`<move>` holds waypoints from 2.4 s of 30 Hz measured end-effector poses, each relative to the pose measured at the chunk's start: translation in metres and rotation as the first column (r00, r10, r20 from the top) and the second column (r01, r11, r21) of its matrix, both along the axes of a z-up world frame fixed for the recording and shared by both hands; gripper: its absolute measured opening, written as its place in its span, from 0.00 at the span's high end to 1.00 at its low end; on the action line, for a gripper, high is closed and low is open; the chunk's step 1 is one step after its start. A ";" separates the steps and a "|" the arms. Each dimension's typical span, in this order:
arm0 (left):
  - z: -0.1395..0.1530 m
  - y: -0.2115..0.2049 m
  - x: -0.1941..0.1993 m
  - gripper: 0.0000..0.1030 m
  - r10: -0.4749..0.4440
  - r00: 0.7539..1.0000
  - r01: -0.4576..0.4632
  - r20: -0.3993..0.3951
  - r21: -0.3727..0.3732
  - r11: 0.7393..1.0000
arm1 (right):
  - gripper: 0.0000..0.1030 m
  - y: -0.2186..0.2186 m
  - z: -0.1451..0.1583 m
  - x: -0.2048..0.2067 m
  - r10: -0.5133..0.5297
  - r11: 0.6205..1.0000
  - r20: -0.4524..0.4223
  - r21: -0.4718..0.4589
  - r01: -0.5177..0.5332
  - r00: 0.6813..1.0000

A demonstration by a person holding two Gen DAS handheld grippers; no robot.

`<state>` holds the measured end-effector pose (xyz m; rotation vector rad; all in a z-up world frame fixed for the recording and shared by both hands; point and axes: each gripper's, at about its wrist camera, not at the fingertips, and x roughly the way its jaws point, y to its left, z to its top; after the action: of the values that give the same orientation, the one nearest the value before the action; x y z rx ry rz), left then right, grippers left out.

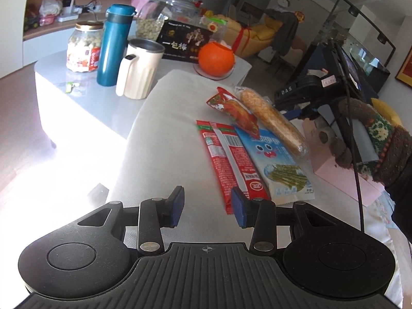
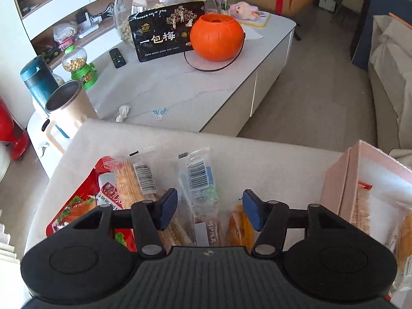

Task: Organize snacks
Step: 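Reach right tool to the clear barcode packet while left tool reaches the small orange packet, then grasp the small orange packet with left tool while right tool opens over the barcode packet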

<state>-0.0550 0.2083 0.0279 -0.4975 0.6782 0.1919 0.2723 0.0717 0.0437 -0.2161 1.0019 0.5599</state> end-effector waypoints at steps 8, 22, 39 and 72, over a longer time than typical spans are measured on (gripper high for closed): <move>-0.002 -0.003 0.016 0.58 -0.011 1.000 0.011 0.000 -0.018 1.000 | 0.68 -0.027 -0.003 -0.067 0.160 0.985 -0.164 0.085 -0.148 0.973; 0.039 -0.066 0.024 0.58 -0.224 0.975 0.223 -0.005 0.101 0.970 | 0.66 -0.119 -0.004 -0.141 0.115 0.989 -0.072 0.105 -0.107 0.991; 0.011 -0.116 0.072 0.56 -0.266 0.937 0.342 -0.228 0.430 0.835 | 0.38 -0.213 -0.013 -0.184 -0.032 0.990 0.071 0.140 0.022 0.997; -0.002 -0.106 0.122 0.81 -0.376 0.900 0.417 -0.221 0.181 0.891 | 0.17 -0.213 -0.030 -0.204 -0.055 0.979 0.196 0.204 0.014 0.979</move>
<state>0.0675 0.1021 0.0260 -0.1146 0.9101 -0.0772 0.0686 -0.1409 0.0139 -0.0721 0.7461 0.5918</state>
